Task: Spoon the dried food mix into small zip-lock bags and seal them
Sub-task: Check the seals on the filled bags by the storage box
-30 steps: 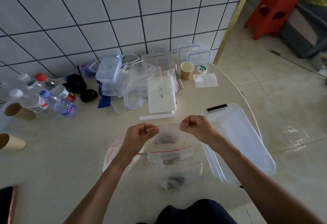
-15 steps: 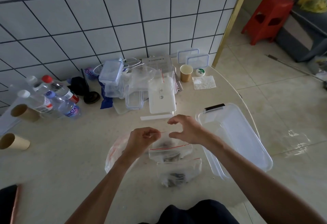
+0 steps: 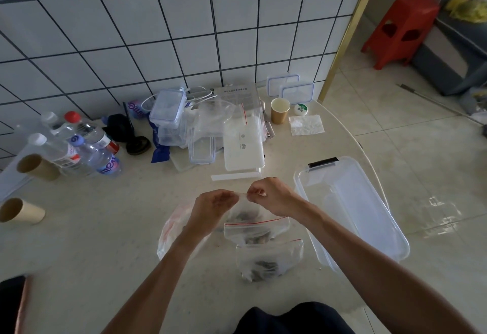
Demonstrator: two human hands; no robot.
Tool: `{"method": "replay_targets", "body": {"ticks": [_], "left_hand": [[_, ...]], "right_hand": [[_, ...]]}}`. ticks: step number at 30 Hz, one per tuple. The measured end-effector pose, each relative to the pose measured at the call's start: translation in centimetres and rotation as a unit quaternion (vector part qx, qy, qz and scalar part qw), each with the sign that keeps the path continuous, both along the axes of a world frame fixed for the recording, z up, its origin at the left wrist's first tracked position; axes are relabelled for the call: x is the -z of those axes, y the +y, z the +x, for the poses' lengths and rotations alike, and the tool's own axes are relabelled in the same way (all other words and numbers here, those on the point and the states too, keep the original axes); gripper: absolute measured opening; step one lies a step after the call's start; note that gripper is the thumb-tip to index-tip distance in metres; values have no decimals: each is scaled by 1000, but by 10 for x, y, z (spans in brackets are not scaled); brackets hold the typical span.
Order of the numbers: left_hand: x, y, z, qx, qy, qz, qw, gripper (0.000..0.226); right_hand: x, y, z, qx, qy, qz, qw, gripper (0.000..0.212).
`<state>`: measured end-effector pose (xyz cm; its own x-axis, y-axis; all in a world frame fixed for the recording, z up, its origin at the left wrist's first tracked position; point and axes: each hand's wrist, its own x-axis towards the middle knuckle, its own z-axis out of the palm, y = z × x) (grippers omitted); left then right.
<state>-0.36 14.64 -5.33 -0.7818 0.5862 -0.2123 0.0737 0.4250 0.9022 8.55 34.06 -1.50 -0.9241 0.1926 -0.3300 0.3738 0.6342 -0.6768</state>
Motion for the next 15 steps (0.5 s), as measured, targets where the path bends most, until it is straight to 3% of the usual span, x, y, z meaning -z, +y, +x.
{"method": "replay_targets", "body": {"ticks": [5, 15], "left_hand": [[-4, 6, 0, -4, 31, 10, 999, 10], [1, 2, -6, -17, 9, 10, 1000, 10]], "right_hand": [[-2, -1, -5, 9, 33, -26, 999, 12], [6, -3, -12, 19, 43, -44, 998, 9]]}}
